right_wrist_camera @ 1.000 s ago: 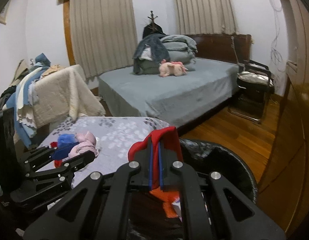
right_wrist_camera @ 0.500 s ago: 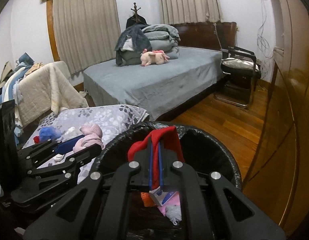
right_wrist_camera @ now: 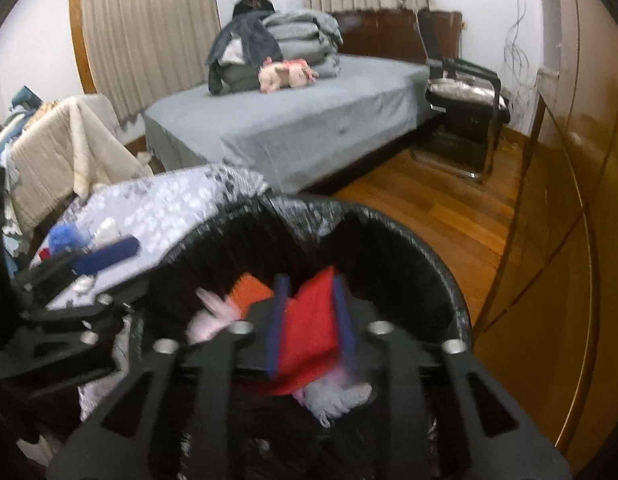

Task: Collect trash
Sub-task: 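Carry the pink sock and red cloth over the trash bin and open both tools, then move both open tools back over the white tissues on the table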

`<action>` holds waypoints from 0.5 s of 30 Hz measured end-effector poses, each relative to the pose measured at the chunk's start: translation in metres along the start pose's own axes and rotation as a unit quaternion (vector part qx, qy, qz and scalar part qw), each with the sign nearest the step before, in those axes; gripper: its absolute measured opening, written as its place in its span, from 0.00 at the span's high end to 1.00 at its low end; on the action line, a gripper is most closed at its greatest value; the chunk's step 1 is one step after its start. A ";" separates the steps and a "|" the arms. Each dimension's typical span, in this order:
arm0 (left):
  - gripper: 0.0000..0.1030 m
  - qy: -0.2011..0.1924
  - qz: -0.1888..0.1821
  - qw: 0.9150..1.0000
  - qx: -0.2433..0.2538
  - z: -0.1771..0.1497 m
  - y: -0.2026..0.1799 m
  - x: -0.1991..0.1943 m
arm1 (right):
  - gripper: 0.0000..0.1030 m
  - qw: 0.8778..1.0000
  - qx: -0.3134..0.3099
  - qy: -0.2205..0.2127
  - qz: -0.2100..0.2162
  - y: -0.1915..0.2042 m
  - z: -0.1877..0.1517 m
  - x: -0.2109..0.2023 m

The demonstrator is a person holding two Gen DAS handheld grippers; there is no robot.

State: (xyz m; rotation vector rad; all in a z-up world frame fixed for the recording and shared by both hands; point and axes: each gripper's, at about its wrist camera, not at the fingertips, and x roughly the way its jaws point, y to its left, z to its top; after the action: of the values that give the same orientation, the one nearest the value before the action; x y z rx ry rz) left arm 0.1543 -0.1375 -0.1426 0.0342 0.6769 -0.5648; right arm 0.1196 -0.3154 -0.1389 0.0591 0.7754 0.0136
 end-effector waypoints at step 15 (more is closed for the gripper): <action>0.10 -0.040 0.063 0.997 -0.023 -0.006 0.043 -0.057 | 0.10 0.999 0.006 -0.047 0.007 0.024 0.008 -0.021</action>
State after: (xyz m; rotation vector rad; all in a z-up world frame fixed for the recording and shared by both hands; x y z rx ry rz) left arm 0.1366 -0.0721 -0.1192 0.0117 0.6058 -0.4266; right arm 0.1101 -0.2921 -0.1168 0.0754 0.6802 0.0185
